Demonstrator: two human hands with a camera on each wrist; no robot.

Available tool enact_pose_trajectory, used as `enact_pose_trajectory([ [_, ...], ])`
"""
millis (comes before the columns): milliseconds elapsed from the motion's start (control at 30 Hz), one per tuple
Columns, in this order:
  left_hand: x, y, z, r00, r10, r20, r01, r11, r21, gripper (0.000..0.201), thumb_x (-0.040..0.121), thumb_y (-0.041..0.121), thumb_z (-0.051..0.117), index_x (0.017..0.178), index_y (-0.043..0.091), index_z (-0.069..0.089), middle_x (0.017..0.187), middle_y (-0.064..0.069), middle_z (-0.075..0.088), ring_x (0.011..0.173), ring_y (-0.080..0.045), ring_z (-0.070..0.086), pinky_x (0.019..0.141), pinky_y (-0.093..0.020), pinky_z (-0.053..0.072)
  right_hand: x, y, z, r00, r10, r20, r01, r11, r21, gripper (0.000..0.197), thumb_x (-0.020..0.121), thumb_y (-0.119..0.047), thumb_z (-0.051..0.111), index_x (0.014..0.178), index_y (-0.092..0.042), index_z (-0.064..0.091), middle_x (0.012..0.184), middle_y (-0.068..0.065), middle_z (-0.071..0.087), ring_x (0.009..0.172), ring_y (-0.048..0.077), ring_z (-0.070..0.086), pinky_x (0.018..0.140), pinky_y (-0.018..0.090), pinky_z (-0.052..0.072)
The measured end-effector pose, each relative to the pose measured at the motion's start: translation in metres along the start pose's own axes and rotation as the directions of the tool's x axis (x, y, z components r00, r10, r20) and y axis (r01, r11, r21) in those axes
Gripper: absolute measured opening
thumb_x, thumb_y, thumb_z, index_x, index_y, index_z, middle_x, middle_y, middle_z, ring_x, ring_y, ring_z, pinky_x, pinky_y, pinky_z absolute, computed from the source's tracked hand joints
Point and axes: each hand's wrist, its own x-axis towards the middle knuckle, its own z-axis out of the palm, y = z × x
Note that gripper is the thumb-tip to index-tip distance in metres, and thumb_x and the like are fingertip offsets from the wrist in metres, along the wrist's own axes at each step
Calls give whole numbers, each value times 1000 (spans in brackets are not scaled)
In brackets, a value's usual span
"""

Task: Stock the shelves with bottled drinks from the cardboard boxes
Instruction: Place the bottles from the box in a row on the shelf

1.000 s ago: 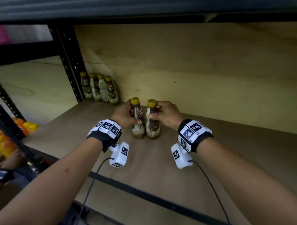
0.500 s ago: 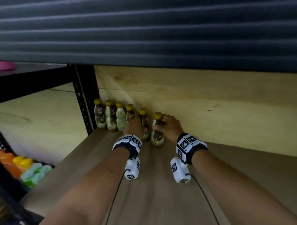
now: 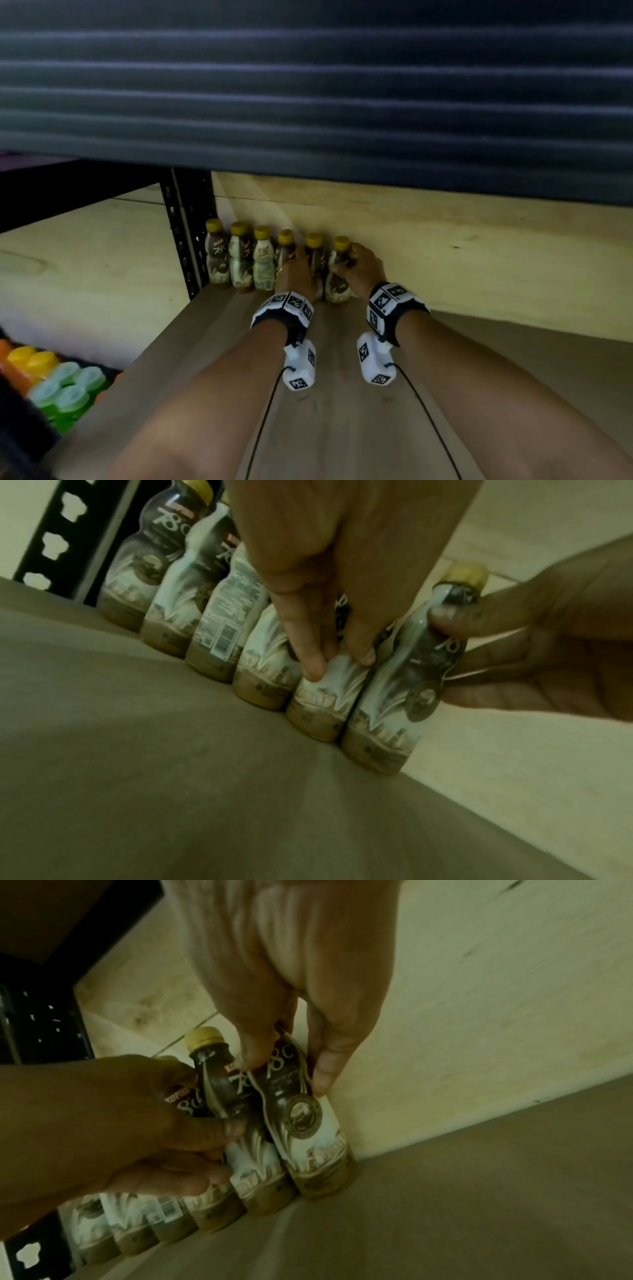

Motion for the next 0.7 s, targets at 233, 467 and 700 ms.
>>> enact_pose_trajectory([
  [233,-46,10,-28,999,14,-38,-19,991,-130,58,87,31,61,138,14,38,125,-15,59,110,-38,58,87,-39,47,-53,25,-45,941,94,326,-9,967,-254,90,87,-33,71,155,-13,15,158,12,26,142,30,31,109,33,33],
  [467,-137,60,-38,974,125,188,-91,979,-182,17,88,33,64,94,18,71,97,0,71,92,-15,65,77,-24,46,-153,58,-149,888,48,458,120,936,-330,67,90,-35,67,147,-19,36,142,5,47,130,22,46,106,32,40],
  [700,-263,142,24,836,159,525,48,932,-360,12,90,22,64,82,13,63,69,-7,69,59,-27,66,52,-30,52,-286,115,-212,782,42,622,245,897,-368,35,86,-46,68,115,-27,63,100,-11,67,87,6,62,79,25,49],
])
